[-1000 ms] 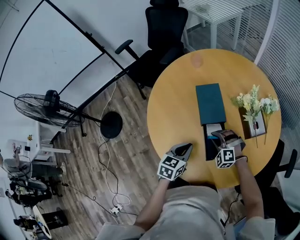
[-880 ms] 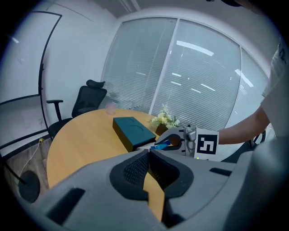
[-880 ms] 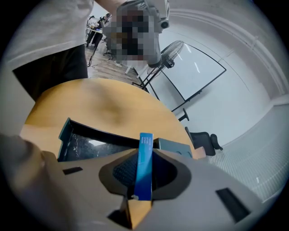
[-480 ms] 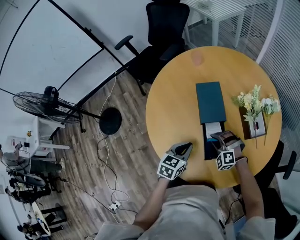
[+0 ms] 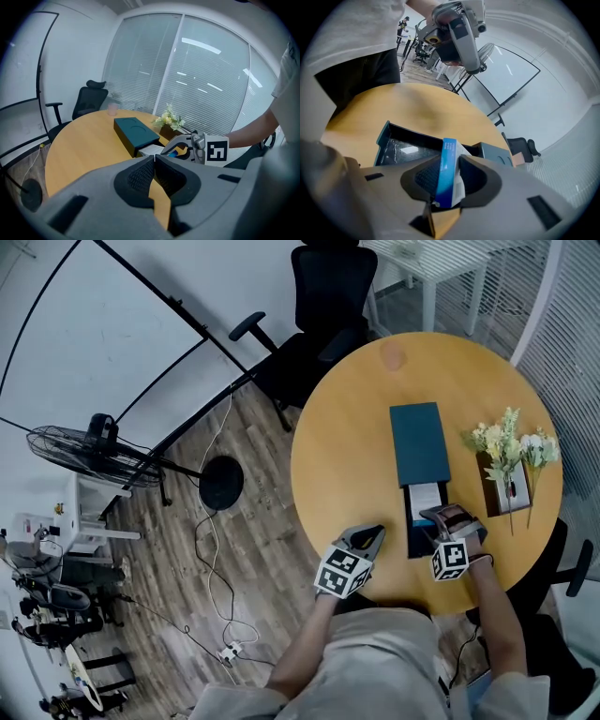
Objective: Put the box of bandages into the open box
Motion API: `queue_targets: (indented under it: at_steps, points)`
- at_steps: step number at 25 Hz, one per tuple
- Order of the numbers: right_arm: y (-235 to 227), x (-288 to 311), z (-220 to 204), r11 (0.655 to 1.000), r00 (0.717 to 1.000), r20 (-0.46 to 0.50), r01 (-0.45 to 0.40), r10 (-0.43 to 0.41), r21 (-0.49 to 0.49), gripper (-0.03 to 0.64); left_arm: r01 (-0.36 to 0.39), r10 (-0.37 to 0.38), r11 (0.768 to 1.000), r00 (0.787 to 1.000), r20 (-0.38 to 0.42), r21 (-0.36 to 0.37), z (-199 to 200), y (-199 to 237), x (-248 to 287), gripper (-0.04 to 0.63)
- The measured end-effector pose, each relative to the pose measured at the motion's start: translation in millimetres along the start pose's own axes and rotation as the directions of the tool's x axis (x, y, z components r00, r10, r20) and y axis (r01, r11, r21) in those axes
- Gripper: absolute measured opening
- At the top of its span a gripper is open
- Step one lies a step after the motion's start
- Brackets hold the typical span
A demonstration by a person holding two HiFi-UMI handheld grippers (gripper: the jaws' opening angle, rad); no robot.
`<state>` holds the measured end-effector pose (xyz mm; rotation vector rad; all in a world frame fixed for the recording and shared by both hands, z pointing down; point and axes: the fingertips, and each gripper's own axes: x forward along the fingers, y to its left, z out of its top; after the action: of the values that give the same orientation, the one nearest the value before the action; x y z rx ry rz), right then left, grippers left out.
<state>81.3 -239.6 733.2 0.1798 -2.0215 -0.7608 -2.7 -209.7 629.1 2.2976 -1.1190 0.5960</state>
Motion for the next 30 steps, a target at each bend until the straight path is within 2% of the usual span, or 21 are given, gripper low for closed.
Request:
queue_targets:
  at_steps: [11,22,30]
  points:
    - [16,2,-1,0.996,0.996,-0.017,-0.090,0.090,0.022,0.132,-0.014,0.013,1.000,1.000,0.024,0.025,4,-4,-6,0.011]
    - [18,-1,1,0.996,0.996,-0.024,-0.091,0.091,0.008,0.138,-0.014,0.013,0.999,0.999,0.034,0.036,4,-8,-8,0.011]
    - [21,-1,3,0.994,0.994,-0.023,-0.110,0.111,0.023,0.157,-0.017,0.015,0.997,1.000,0.025,0.070,3,-13,-10,0.011]
